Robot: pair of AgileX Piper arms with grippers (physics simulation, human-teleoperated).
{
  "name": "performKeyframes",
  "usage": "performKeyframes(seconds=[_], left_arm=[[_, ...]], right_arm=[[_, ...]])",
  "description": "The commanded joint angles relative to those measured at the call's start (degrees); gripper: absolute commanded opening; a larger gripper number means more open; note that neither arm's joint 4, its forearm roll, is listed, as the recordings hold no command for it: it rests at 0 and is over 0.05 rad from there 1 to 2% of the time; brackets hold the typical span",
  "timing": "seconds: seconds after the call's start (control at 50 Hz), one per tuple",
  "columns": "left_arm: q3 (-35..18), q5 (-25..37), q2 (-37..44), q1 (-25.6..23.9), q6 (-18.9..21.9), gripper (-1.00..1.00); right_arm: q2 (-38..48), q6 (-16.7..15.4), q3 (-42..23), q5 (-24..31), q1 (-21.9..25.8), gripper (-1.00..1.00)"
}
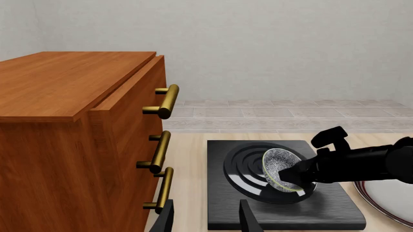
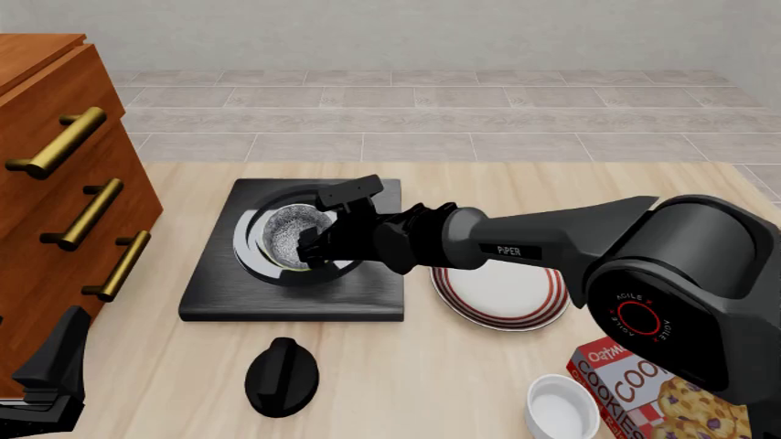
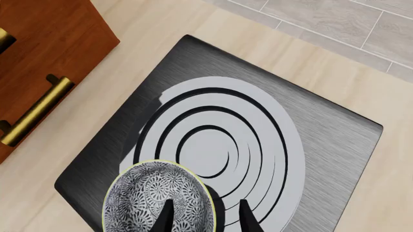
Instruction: Pick the akita bowl on the stove and place it on the plate.
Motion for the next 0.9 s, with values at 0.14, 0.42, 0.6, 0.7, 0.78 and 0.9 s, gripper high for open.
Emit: performKeyframes(seconds=[0.14,0.42,0.6,0.7,0.78,0.9], left_arm=[[0.0,0.0,0.0,0.0,0.0,1.0],[0.0,0.0,0.0,0.0,0.0,1.0],[0.0,0.0,0.0,0.0,0.0,1.0],[0.0,0.0,0.0,0.0,0.0,1.0],[0.0,0.0,0.0,0.0,0.0,1.0],[0.0,0.0,0.0,0.0,0.0,1.0]], right_arm=[[2.8,-1.3,1.4,0.0,0.4,-1.0],[-3.3,-4.3,4.8,-1.6,-1.0,-1.0],[-7.2,-4.7,8.4,-3.4,-2.0,-1.0],[-9.4,-5.0,11.0,-4.9,-3.3,-1.0],[-10.9,-4.4,12.7,-5.8,-4.0,-1.0],[-13.2,-3.1,15.4,-7.1,-5.1,-1.0]])
